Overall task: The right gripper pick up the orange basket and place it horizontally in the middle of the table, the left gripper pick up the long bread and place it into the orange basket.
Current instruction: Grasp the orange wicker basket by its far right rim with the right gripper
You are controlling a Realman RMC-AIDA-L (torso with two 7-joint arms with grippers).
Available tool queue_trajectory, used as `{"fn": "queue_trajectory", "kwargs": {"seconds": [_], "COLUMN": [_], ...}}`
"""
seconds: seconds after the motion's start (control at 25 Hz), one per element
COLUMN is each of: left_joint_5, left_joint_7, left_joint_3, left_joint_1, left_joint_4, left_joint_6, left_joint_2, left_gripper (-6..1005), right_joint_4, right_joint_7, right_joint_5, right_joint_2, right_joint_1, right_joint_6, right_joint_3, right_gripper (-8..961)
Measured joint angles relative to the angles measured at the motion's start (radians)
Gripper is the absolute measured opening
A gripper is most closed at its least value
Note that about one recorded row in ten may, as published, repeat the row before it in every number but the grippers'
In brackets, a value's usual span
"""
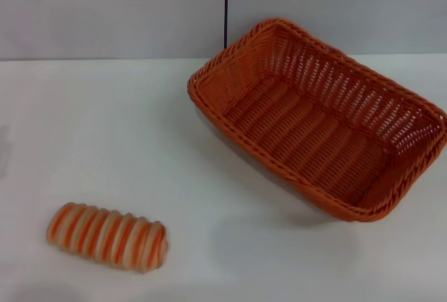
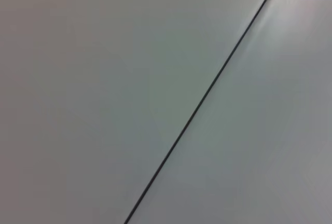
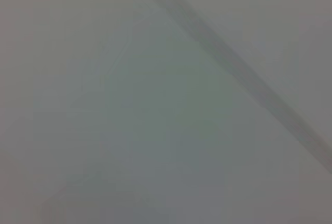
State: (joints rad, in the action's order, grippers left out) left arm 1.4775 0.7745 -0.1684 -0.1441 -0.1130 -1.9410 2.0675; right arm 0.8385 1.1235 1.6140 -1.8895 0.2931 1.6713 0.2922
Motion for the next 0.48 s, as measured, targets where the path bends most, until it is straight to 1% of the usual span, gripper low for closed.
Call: {"fn": "queue_trajectory", "kwargs": {"seconds": [0.12, 0.16, 0.24, 0.32, 0.4, 0.48], "left_joint_5": [0.0, 0.0, 0.0, 0.0, 0.0, 0.0], "left_joint_7": [0.002, 0.002, 0.002, 0.002, 0.002, 0.002], "left_joint_3": [0.025, 0.035, 0.038, 0.041, 0.041, 0.042], "left_joint_1": [0.001, 0.001, 0.001, 0.001, 0.001, 0.0], "left_joint_4": [0.003, 0.005, 0.006, 0.007, 0.005, 0.003], "left_joint_6": [0.001, 0.001, 0.001, 0.01, 0.017, 0.02], "left_joint_2": [-0.002, -0.003, -0.003, -0.003, -0.003, -0.002], "left_gripper": [811, 811, 811, 811, 811, 811], "right_joint_4": [0.201, 0.255, 0.35, 0.402, 0.423, 0.425], "right_joint_7": [-0.142, -0.184, -0.277, -0.329, -0.354, -0.356], "right_joint_5": [-0.059, -0.095, -0.206, -0.305, -0.397, -0.478], "right_joint_2": [0.015, 0.019, 0.035, 0.052, 0.069, 0.078], "right_joint_1": [0.019, 0.028, 0.061, 0.105, 0.156, 0.191], "right_joint_6": [0.011, 0.014, 0.032, 0.072, 0.12, 0.146], "right_joint_3": [0.125, 0.15, 0.194, 0.228, 0.26, 0.283], "right_gripper": [476, 476, 476, 477, 477, 477]}}
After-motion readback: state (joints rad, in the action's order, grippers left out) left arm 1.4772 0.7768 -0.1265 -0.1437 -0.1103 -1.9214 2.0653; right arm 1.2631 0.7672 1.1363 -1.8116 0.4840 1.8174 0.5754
